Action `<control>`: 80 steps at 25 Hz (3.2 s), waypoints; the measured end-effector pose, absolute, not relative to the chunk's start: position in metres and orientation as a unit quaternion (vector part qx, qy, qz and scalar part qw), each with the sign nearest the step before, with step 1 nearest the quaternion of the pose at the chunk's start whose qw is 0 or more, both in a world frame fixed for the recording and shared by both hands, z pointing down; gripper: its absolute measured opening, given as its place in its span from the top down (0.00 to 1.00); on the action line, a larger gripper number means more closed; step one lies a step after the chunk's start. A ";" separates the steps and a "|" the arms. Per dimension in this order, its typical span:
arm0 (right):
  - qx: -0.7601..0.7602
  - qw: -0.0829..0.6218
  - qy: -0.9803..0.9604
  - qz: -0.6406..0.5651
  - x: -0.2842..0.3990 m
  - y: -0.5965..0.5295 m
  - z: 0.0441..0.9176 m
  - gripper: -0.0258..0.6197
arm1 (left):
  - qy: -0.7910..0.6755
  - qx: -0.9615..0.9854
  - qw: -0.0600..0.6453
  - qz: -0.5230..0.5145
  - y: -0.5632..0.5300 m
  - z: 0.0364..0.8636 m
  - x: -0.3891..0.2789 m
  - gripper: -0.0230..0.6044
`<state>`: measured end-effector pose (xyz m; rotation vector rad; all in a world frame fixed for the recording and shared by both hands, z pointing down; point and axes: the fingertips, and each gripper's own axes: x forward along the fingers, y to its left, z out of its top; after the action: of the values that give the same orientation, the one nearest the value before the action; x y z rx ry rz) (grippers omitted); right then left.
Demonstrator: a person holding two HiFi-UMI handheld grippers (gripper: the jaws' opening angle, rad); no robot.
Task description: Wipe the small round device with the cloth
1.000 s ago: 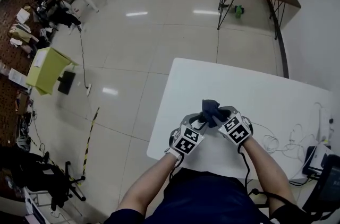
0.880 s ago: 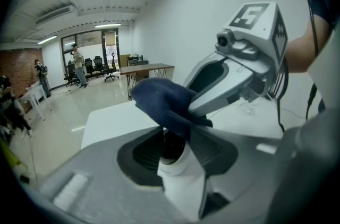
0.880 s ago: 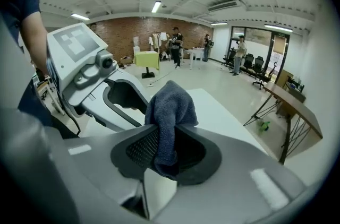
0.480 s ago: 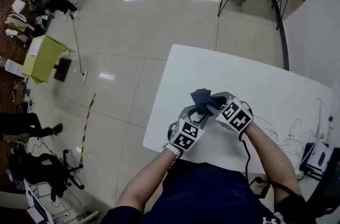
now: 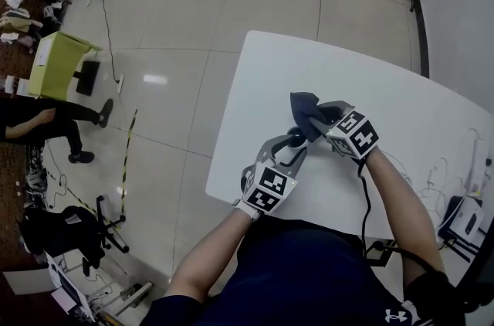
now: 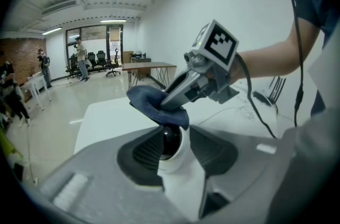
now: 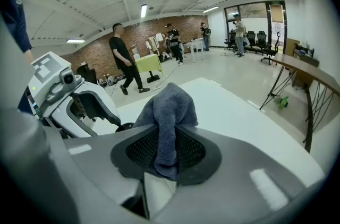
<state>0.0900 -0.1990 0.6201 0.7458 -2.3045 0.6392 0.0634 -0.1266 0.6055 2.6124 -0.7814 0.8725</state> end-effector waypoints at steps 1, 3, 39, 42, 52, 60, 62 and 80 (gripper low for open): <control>0.282 0.309 -0.871 0.257 0.092 -0.199 0.629 0.82 | -0.271 0.904 0.139 0.302 -0.126 0.605 0.063 0.72; 0.278 0.303 -0.865 0.287 0.095 -0.198 0.648 0.82 | -0.271 0.903 0.139 0.302 -0.126 0.605 0.063 0.72; 0.461 0.329 -0.713 0.413 0.109 -0.098 0.708 0.82 | -0.210 0.912 0.119 0.330 -0.133 0.610 0.051 0.74; 0.465 0.285 -0.693 0.472 0.090 -0.080 0.710 0.82 | -0.204 0.914 0.116 0.331 -0.133 0.611 0.054 0.74; 0.422 0.094 -0.648 0.627 0.029 -0.071 0.708 0.82 | -0.184 0.917 0.113 0.336 -0.132 0.614 0.059 0.75; 0.415 0.097 -0.673 0.605 0.024 -0.069 0.682 0.82 | -0.195 0.925 0.131 0.297 -0.126 0.589 0.048 0.74; 0.412 0.092 -0.687 0.592 0.020 -0.071 0.666 0.82 | -0.208 0.926 0.142 0.282 -0.126 0.581 0.037 0.74; 0.424 0.049 -0.739 0.521 0.026 -0.128 0.587 0.82 | -0.283 0.907 0.226 0.215 -0.115 0.547 -0.013 0.75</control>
<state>0.0263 -0.1278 0.5871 1.2928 -2.2520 1.5870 -0.0133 -0.1149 0.5468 2.5002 -0.7789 0.5930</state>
